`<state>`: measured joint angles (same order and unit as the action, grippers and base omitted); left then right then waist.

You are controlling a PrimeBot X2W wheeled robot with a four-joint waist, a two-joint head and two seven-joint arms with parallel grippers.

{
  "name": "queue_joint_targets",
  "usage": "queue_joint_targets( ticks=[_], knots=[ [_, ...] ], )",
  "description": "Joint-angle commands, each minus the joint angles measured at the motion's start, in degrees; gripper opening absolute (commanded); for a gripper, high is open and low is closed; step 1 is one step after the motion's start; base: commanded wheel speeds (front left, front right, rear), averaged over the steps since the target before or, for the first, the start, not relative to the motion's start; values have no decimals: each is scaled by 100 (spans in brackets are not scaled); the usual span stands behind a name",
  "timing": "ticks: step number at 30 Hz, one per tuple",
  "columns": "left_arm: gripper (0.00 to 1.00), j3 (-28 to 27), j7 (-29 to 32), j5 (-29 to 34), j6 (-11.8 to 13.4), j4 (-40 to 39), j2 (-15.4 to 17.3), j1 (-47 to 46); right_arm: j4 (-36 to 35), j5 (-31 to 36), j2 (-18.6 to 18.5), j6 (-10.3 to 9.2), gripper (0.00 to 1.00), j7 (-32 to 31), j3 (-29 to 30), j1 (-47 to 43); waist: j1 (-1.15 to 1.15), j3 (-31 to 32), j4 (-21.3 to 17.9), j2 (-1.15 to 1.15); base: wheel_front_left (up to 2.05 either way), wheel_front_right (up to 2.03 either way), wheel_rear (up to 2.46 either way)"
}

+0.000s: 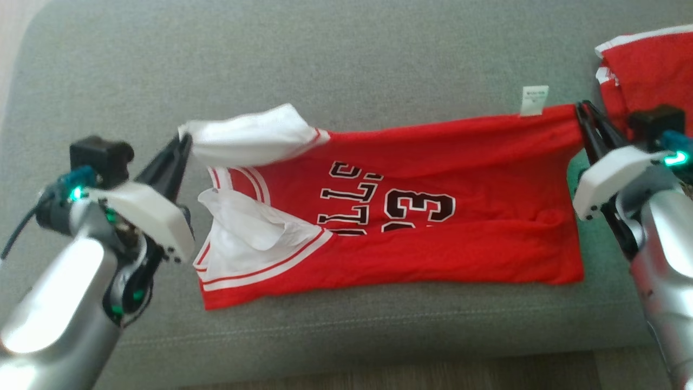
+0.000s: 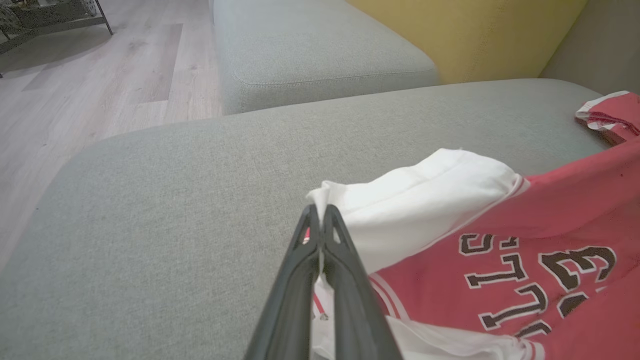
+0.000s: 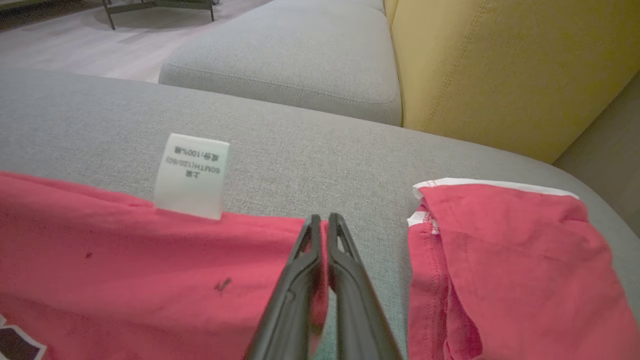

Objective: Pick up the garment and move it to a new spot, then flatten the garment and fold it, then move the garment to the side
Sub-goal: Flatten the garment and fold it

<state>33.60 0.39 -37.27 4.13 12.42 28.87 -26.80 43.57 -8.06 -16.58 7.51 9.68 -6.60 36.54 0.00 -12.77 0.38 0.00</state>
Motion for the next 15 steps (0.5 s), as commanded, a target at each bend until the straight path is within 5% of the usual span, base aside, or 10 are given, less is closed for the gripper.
queue_joint_targets(
  ticks=[1,15],
  knots=[
    [0,-309,-36,-41,38,-206,258,-174,-222,-18,-99,-2,0,63,8,-24,0,54,34,0,0,0,0],
    [0,-30,178,-193,-126,-628,443,425,-864,384,-196,-2,0,-76,583,-847,0,206,120,0,0,0,0]
  ],
)
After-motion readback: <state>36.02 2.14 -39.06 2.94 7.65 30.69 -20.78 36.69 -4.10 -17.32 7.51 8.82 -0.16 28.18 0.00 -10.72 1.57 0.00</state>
